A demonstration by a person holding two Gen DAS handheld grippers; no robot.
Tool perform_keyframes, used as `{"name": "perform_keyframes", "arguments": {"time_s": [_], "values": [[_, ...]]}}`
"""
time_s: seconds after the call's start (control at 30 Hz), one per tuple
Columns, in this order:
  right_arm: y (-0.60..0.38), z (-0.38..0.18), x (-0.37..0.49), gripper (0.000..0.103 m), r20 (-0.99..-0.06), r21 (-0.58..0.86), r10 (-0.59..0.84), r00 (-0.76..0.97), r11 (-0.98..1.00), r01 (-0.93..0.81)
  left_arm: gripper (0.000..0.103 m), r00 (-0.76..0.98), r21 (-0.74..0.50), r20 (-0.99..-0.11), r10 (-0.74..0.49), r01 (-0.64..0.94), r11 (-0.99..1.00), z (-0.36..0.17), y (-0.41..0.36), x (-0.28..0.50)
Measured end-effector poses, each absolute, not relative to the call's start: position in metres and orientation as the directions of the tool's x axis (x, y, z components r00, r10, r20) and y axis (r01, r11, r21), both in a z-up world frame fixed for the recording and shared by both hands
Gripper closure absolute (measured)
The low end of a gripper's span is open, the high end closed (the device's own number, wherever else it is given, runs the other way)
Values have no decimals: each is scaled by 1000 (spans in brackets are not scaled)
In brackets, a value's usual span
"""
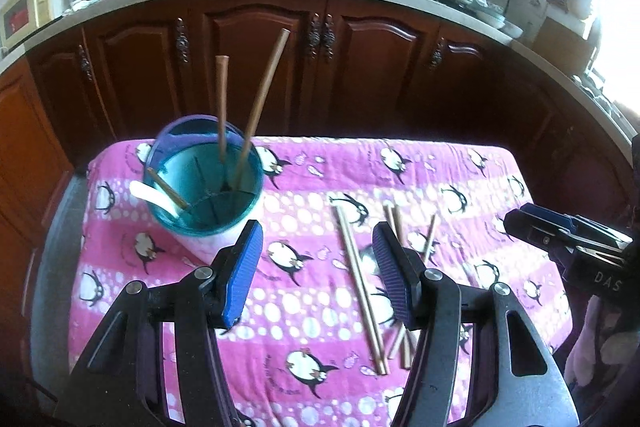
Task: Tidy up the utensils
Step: 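Move both open tools back down toward the chopsticks on the cloth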
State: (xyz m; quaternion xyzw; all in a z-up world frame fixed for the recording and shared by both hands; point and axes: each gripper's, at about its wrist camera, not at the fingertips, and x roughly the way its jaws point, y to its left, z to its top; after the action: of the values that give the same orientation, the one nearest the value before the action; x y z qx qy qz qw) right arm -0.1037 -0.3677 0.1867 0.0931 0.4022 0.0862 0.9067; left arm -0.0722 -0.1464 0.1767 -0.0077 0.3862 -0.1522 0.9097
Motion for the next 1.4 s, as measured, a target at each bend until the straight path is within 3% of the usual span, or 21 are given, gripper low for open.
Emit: {"name": "perform_keyframes", "arguments": {"time_s": [0.83,1.17,1.3,1.4], "values": [[-386,164,-107,59,-747,264,223,626,964,-28,46,613,-136,-736,-287,282,950,152,-158,-69],[-403,102,-77,59,-806,339,273,525,940,32,46,512,-201,-798,-317,270,942,108,-153,-57],[-405,76,-61,68,-825,350,283,489,935,51,47,474,-221,-814,-335,279,934,90,-159,-48],[-405,61,-51,69,-837,352,284,467,934,63,54,438,-247,-823,-361,297,922,74,-166,-39]]}}
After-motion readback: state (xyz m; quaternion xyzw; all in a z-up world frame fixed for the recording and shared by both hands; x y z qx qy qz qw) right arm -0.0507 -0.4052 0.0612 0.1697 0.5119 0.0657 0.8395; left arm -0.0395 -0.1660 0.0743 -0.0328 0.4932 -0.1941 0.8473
